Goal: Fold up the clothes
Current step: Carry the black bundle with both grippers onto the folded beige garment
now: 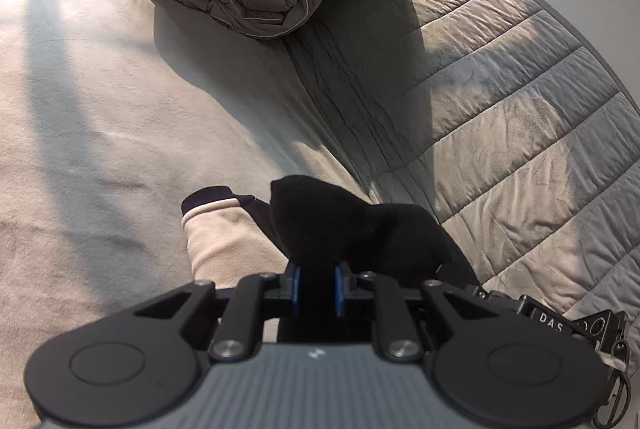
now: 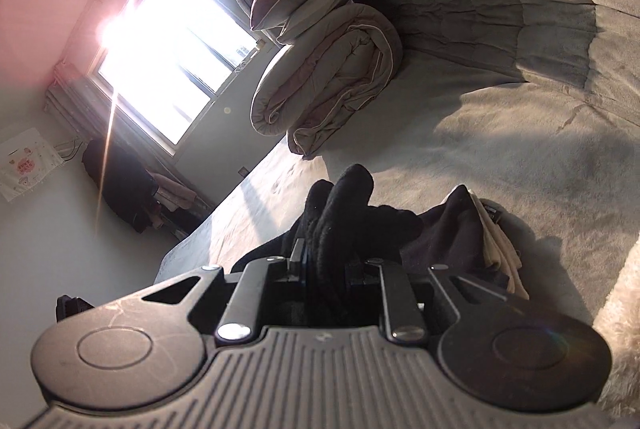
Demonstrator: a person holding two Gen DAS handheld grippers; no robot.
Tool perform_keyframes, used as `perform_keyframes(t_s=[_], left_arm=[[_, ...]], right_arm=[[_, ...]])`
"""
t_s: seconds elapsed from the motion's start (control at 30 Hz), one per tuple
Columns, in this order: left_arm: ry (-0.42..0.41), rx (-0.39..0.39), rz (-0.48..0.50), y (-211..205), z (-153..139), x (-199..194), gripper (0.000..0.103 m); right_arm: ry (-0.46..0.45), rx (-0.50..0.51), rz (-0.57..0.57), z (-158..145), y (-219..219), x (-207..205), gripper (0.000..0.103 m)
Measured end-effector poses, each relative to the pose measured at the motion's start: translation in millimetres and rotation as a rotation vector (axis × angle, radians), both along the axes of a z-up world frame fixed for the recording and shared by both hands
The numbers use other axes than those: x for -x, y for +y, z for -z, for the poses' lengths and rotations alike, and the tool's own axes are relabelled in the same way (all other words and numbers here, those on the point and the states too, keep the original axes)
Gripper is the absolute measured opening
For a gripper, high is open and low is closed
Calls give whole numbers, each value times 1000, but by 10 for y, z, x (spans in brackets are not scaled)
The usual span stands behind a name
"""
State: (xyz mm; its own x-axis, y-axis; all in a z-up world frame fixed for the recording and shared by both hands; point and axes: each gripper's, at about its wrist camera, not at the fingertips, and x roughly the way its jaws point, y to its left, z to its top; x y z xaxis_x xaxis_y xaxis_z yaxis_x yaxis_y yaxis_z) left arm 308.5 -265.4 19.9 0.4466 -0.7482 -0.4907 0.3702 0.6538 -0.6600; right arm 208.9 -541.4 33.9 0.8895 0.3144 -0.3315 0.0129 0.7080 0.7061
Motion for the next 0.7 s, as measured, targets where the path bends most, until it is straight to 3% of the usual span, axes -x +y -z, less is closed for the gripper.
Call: perform_keyframes(t_s=[0.23, 0.37, 0.47, 0.63, 0.7], left_arm=[[11, -35, -25, -230, 355, -454, 17], [-28, -98, -58, -367, 510, -500, 28], [-121, -137, -115, -355, 483, -395, 38], [-357, -194, -159, -391, 271, -237, 36], [-403, -208, -151, -450, 238, -235, 35]], right_arm=[[-6, 83, 37, 312, -119, -281, 20], [23, 163, 77, 506, -147, -401, 25], [25, 189, 114, 588, -196, -385, 35], [-83, 275, 199, 384, -221, -210, 38], [-119, 322, 189, 308, -140, -232, 36]])
